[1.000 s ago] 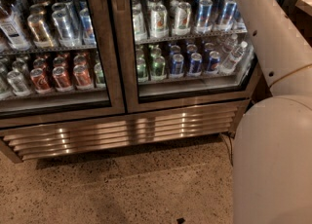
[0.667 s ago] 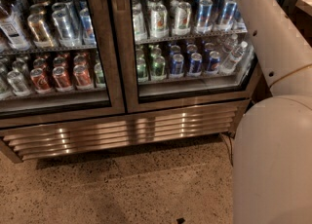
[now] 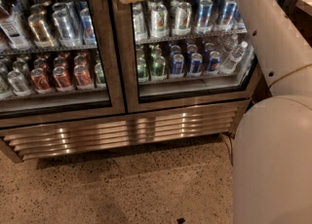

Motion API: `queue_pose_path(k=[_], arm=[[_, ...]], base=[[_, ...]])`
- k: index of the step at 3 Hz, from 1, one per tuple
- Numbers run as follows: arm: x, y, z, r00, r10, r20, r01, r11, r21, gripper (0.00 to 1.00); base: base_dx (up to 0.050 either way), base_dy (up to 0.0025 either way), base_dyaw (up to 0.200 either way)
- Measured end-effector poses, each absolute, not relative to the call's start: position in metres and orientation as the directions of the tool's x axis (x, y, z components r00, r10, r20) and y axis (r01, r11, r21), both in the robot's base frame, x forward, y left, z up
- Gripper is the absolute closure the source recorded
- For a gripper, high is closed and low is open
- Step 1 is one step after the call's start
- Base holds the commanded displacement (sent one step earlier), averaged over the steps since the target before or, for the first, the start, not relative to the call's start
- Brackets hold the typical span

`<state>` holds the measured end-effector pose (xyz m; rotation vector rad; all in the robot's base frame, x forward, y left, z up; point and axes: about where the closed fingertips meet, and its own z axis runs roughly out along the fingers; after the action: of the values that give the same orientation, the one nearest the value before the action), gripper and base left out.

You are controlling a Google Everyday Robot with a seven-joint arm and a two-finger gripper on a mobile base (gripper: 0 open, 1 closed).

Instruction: Open right fridge door

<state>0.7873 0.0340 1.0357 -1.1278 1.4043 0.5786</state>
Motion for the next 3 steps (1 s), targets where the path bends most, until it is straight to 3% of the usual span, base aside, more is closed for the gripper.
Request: queue_pose_path(k=[1,2,3], arm=[[0.7873,0.0340,1.0356,0.152,-0.292,-0.944,-0.872,0.409,-0.267,0.09],[0.7873,0.0340,1.0356,0.152,-0.292,-0.944,-0.872,0.409,-0.267,0.27],[0.7873,0.0341,1.0356,0.152,-0.292,-0.944,-0.872,0.409,-0.267,0.52]], base=[[0.000,0.00000,0.000],[0.000,0.00000,0.000],[0.000,0.00000,0.000]])
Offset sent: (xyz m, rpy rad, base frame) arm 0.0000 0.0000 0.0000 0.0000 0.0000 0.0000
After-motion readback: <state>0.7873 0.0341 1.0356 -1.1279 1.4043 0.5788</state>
